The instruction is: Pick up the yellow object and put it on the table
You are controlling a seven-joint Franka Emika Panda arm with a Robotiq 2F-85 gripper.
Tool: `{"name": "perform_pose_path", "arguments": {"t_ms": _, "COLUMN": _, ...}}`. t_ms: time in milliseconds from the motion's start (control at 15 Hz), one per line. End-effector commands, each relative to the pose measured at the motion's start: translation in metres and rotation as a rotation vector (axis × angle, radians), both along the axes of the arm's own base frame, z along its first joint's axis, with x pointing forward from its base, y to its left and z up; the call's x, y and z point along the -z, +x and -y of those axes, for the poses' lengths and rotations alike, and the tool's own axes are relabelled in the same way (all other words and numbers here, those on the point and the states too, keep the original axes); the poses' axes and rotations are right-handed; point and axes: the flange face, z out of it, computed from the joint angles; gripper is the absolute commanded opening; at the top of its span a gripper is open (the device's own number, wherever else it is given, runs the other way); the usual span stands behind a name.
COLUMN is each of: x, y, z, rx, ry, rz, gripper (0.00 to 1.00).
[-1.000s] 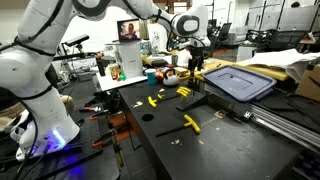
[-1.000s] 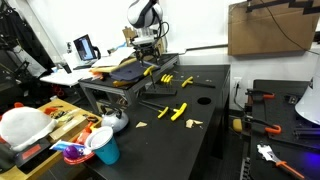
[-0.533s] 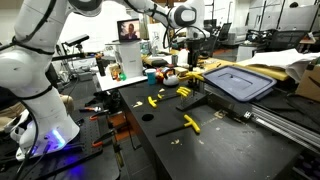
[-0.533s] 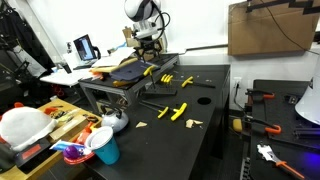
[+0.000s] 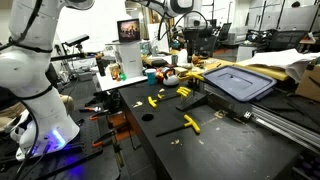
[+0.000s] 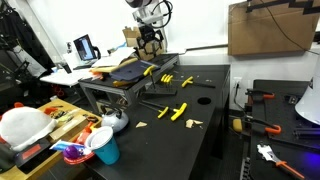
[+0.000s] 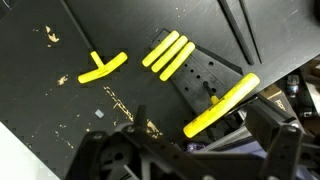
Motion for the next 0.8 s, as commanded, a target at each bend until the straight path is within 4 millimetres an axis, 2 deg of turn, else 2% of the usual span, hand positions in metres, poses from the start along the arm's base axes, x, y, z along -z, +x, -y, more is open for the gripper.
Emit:
{"name": "perform_pose_path", "arguments": {"t_ms": 0, "x": -0.032, "y": -0.020, "z": 0.005, "rx": -0.107, "ry": 0.020, "rz": -0.011, "gripper": 1.00}}
{"name": "perform_pose_path", "arguments": {"t_ms": 333, "x": -0.061, "y": -0.028, "z": 0.009, "rx": -0.208, "ry": 0.023, "rz": 0.000, "gripper": 1.00}}
{"name": "perform_pose_path", "arguments": {"t_ms": 733, "x": -0.087, "y": -0.037, "z": 0.002, "rx": -0.309, "ry": 0.012, "rz": 0.027, "gripper": 1.00}}
